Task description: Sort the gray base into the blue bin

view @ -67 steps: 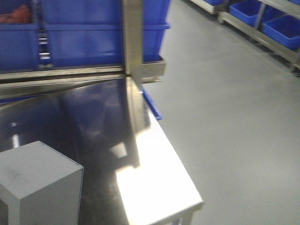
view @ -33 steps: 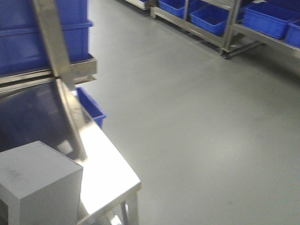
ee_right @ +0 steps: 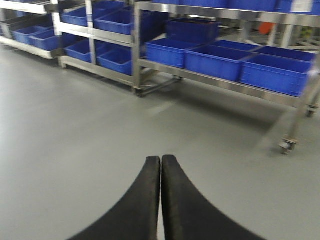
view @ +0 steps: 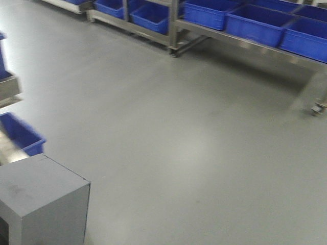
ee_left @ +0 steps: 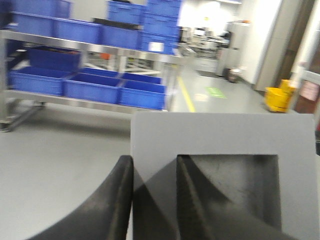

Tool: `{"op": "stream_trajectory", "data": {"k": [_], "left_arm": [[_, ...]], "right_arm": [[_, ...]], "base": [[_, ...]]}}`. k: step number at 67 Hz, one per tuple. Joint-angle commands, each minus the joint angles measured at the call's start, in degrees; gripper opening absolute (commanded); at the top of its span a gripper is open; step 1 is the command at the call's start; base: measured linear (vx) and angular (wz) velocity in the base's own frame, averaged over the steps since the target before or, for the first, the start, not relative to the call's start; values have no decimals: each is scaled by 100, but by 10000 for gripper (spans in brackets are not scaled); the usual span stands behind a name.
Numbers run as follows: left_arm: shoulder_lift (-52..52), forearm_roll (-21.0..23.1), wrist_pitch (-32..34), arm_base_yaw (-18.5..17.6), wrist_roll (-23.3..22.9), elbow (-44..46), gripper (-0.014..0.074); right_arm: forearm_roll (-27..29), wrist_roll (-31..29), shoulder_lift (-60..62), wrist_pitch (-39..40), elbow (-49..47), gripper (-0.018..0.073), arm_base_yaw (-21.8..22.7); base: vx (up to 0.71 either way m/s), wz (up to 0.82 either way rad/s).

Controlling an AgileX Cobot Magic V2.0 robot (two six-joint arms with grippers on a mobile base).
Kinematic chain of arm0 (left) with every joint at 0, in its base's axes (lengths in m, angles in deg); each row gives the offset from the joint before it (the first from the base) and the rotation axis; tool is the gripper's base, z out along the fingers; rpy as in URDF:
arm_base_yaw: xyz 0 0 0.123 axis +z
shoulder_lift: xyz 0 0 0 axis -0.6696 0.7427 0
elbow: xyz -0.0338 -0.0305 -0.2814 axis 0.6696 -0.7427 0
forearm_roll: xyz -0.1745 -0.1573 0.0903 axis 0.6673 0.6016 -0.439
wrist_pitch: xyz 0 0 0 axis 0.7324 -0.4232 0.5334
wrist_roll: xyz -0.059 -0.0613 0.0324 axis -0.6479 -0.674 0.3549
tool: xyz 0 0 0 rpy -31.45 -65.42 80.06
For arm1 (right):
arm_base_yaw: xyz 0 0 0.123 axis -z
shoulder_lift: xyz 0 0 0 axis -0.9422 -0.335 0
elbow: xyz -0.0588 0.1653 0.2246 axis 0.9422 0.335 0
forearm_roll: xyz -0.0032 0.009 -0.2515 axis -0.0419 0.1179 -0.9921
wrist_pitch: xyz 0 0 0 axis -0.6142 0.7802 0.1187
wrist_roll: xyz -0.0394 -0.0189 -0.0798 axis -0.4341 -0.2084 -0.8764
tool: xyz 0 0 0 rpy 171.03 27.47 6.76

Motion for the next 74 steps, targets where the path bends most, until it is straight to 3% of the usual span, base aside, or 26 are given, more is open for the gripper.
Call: {"op": "stream_trajectory", "data": {"k": [1,50,74], "left_arm": [[56,-20,548,-37,-42,177,-7],[63,-20,548,-36,-42,184,-7],[69,-20,548,-36,-42,184,-7]], "right_arm": [[-49,-39,40,458,26,-5,26],[-49,-39,40,451,26,-5,26],[-49,-39,40,451,26,-5,26]], "base": [[0,-67],[7,-73],[22,-43]]}}
